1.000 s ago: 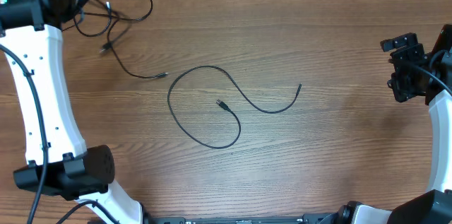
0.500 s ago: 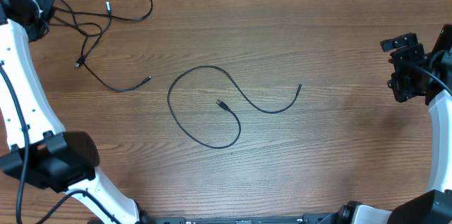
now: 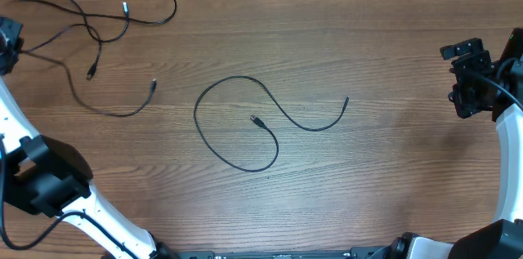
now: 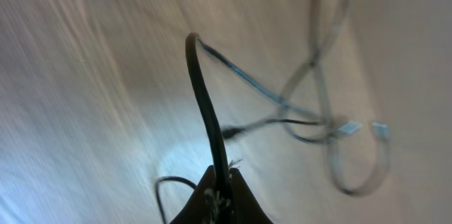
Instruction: Untangle cables
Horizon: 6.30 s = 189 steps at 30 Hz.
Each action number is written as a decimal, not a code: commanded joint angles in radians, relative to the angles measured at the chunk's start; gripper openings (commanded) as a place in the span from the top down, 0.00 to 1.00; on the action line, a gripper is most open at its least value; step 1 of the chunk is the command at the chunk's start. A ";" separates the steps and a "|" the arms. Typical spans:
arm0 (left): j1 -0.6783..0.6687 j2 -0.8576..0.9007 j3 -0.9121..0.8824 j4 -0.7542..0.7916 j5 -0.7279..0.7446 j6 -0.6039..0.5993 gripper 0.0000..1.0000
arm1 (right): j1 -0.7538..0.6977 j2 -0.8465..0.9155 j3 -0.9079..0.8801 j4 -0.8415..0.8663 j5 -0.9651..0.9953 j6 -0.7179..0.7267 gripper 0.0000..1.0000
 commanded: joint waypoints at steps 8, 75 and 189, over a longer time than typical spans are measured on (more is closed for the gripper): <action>0.032 0.154 0.011 0.039 -0.173 0.343 0.44 | -0.001 -0.006 0.003 0.005 0.011 -0.005 0.00; 0.252 0.188 -0.178 0.227 0.596 0.128 0.00 | -0.001 -0.006 0.003 0.005 0.011 -0.005 0.00; -0.130 0.116 -0.425 0.608 0.032 0.452 0.44 | -0.001 -0.006 0.004 0.005 0.011 -0.005 0.00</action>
